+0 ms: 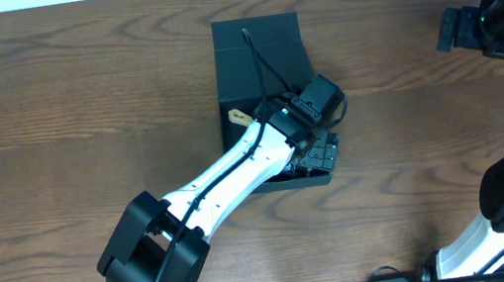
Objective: Pack container
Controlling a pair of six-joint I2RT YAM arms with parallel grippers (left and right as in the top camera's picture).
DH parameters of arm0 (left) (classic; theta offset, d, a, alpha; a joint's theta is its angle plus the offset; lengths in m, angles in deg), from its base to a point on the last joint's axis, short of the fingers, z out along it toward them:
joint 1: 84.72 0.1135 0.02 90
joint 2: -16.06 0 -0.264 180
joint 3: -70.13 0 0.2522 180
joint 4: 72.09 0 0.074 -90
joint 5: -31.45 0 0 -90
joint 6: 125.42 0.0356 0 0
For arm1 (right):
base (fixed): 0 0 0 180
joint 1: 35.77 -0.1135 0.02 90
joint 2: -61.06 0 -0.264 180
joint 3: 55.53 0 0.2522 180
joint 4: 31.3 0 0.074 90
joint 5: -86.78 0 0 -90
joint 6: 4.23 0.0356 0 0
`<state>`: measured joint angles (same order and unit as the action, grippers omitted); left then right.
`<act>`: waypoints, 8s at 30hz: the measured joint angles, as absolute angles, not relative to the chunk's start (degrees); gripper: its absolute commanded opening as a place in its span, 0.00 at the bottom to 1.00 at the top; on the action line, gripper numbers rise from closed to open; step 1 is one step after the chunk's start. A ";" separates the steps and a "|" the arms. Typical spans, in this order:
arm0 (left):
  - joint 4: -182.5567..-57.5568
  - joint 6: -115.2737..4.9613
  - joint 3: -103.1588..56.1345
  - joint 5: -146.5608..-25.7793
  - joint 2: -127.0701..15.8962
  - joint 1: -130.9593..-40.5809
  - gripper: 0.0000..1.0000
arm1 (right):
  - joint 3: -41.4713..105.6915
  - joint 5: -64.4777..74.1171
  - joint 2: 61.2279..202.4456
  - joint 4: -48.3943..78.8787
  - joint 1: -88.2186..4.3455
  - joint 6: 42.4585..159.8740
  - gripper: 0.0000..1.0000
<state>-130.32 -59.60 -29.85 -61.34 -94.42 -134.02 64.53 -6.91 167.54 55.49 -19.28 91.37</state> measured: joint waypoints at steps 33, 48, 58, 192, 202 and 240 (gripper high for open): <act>-129.34 -35.82 -29.85 -50.61 -87.97 -135.33 0.99 | 64.53 -6.73 167.54 55.49 -19.28 91.18 0.98; -129.66 -5.62 -29.85 -60.51 -86.00 -140.40 0.99 | 64.53 -6.25 167.54 55.60 -19.28 90.61 0.75; -123.96 -5.99 -30.51 -63.26 -85.30 -140.38 0.06 | 64.53 -6.01 167.54 55.82 -19.28 90.70 0.72; -121.23 -29.70 -32.80 -100.64 -97.69 -86.68 0.06 | 64.45 19.63 187.30 42.81 -35.50 92.99 0.01; -118.78 -29.68 -32.80 -105.01 -104.71 -86.68 0.06 | 64.38 24.20 197.11 37.00 -35.76 92.99 0.01; -98.06 -44.61 -32.80 -112.88 -116.93 -90.98 0.06 | 64.34 38.12 198.69 28.85 -38.38 93.01 0.01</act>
